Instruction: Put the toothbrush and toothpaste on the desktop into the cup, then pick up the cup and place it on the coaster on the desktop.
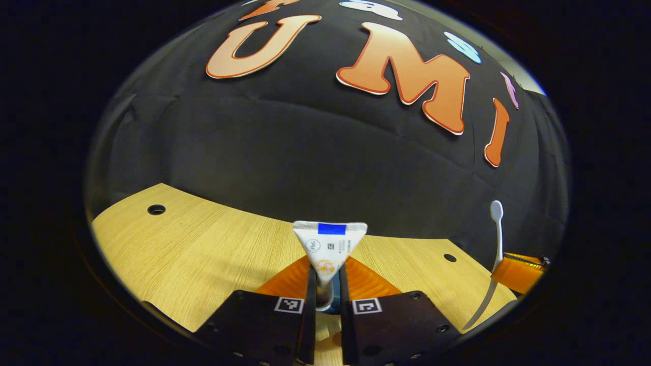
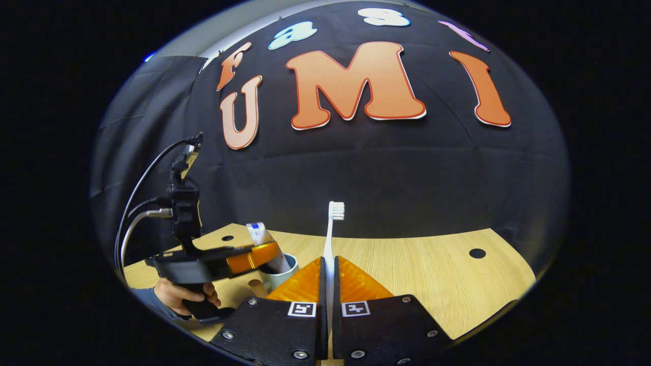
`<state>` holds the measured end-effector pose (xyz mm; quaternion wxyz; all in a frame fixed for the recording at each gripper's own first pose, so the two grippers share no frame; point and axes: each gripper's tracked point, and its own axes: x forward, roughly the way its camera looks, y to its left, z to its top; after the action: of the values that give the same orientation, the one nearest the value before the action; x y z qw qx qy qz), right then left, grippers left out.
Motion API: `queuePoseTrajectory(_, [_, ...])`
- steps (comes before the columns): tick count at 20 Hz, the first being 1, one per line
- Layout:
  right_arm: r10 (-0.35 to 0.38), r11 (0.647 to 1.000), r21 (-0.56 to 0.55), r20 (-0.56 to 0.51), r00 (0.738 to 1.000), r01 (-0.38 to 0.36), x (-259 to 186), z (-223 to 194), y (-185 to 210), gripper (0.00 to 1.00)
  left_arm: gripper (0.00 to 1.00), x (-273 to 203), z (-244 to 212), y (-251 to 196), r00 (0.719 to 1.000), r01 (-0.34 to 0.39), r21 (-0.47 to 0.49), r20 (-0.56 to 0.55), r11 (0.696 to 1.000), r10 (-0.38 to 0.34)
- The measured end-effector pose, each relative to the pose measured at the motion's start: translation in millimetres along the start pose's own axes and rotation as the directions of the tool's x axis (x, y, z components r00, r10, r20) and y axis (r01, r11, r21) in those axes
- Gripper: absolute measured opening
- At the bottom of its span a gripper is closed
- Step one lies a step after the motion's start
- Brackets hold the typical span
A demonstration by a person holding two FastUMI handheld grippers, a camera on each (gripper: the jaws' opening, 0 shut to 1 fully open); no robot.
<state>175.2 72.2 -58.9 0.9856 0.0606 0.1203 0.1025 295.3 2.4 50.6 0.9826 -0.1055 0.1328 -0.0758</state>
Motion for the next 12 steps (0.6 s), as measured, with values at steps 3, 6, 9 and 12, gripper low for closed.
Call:
queuePoseTrajectory(3, [0.003, 1.000, -0.009, 0.027, 1.000, -0.003, 5, 7, 2, 0.04, 0.31, -7, -8, -15, 0.999, 0.035, 0.043, -0.012, 0.998, -0.035])
queuePoseTrajectory(6, [0.009, 1.000, 0.024, 0.061, 0.998, -0.010, 12, 17, 0, 0.04, 0.67, -25, 5, -24, 0.998, 0.056, 0.084, 0.022, 0.995, -0.058])
queuePoseTrajectory(9, [0.022, 0.998, 0.054, 0.083, 0.996, -0.027, 19, 25, 2, 0.04, 0.92, -49, 14, -16, 0.996, 0.043, 0.089, 0.071, 0.995, -0.049])
queuePoseTrajectory(12, [0.035, 0.996, 0.079, 0.103, 0.994, -0.043, 28, 30, 12, 0.04, 0.98, -70, 27, -1, 0.993, 0.015, 0.088, 0.115, 0.996, -0.026])
